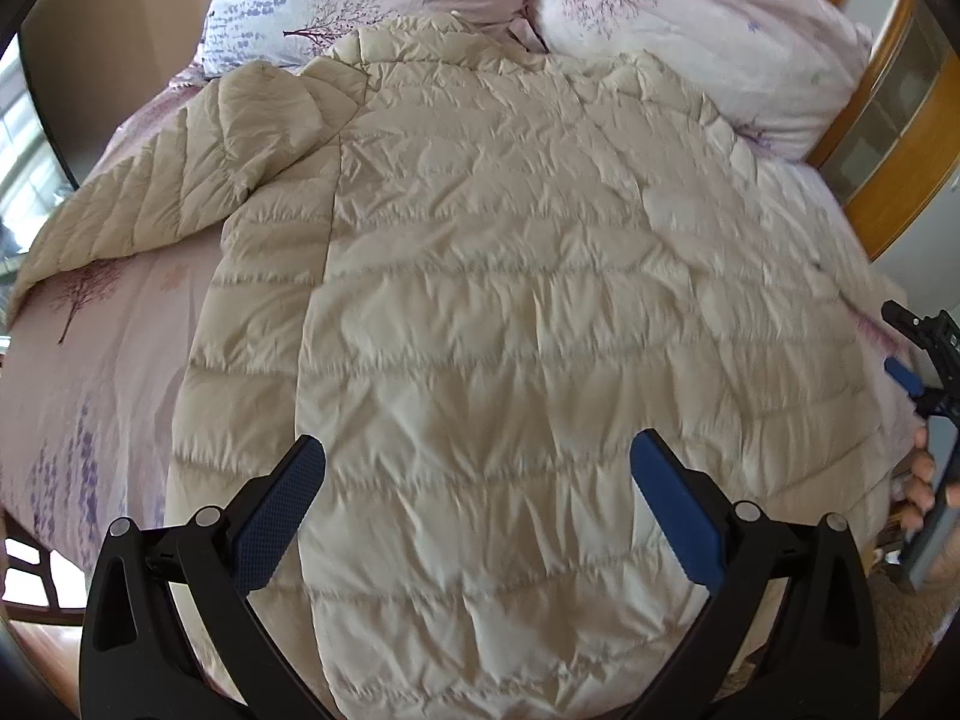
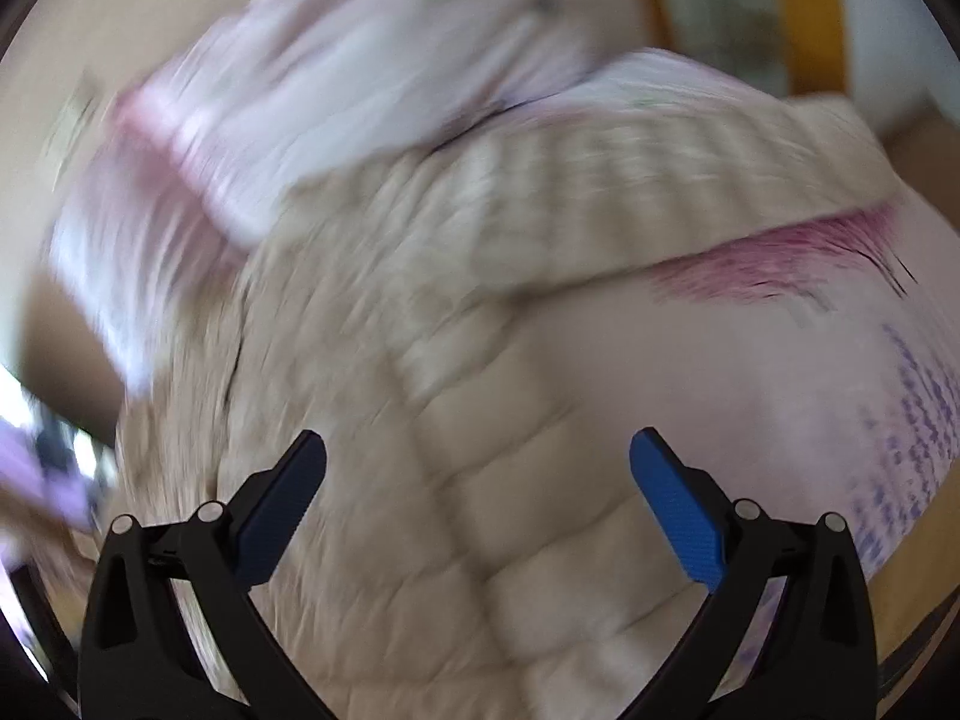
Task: Fold large clothes
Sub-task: 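Grasp the coat's sleeve cuff with the right gripper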
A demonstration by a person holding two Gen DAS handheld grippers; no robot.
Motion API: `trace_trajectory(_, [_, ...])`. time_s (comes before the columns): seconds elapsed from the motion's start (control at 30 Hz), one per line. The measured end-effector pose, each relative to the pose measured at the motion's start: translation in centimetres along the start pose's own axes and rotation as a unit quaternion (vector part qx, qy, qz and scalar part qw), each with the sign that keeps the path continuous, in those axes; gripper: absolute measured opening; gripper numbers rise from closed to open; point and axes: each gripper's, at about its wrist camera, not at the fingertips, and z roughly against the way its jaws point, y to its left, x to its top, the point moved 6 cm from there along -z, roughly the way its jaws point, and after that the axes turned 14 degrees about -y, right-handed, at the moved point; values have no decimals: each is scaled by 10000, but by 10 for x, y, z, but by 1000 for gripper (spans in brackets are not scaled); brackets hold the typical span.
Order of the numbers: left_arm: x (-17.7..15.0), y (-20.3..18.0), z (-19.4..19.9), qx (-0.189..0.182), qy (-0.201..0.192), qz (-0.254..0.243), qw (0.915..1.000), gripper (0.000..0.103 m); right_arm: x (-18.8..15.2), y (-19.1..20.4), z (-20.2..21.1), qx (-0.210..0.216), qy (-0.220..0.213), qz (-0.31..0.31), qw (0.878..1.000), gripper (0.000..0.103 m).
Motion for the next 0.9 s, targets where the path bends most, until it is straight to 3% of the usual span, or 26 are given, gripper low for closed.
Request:
trace_trajectory(0.17, [23,10,-9,-6,-106,65,9999,102,51,-86,-11,-475,-433,-1449,9874,98])
trace_trajectory(0.3, [42,20,-17,19,-226,161,9996,102,77,-152,-26,-834,-542,-2338,9672,74])
trace_trajectory(0.43, [62,25,-23,-153,-538,236,9982,102,86,-203,-36,-1058,-571,-2947,9480,61])
trace_trajectory(0.5, [71,27,-26,-199,-653,247,9974,102,90,-215,-41,-1114,-683,-3049,9434,50])
trace_trajectory(0.73, [93,26,-38,-310,-927,2,9952,102,105,-249,-47,-1453,-872,-3158,9336,35])
trace_trajectory(0.83, [97,24,-41,-392,-1029,-20,9939,102,109,-252,-49,-1691,-942,-2965,9352,25])
trace_trajectory(0.9, [100,24,-43,-402,-1047,-26,9937,102,112,-248,-51,-1828,-992,-2741,9389,12])
